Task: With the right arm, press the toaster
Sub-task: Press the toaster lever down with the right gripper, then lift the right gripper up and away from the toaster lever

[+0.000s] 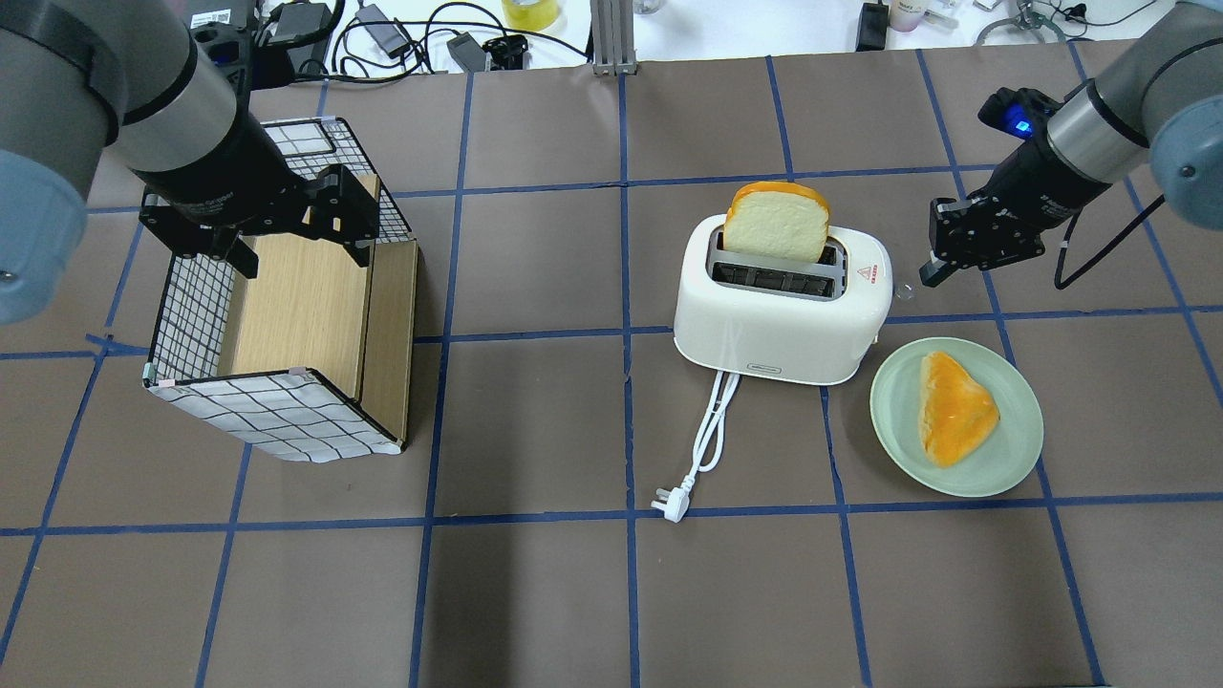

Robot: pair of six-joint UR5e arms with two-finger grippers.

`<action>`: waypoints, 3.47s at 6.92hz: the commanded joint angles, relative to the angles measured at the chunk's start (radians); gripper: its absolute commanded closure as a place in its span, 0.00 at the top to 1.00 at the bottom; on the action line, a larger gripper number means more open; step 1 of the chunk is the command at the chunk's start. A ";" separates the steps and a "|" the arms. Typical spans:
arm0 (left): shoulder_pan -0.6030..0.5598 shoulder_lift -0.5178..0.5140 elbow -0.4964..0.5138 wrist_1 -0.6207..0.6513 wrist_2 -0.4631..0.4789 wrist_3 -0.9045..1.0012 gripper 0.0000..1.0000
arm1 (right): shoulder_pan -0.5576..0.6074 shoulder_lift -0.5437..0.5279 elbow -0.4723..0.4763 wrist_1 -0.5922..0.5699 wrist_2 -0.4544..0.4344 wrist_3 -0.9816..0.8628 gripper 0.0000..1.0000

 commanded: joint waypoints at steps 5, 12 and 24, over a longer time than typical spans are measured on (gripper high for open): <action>0.000 0.000 0.000 0.000 0.001 0.000 1.00 | 0.000 0.027 0.016 -0.018 0.052 -0.024 0.06; 0.000 0.000 0.000 0.000 0.001 0.000 1.00 | 0.001 0.073 0.025 -0.027 0.050 -0.023 0.06; 0.000 0.000 0.000 0.000 0.001 0.000 1.00 | 0.001 0.072 0.006 -0.050 0.038 0.037 0.07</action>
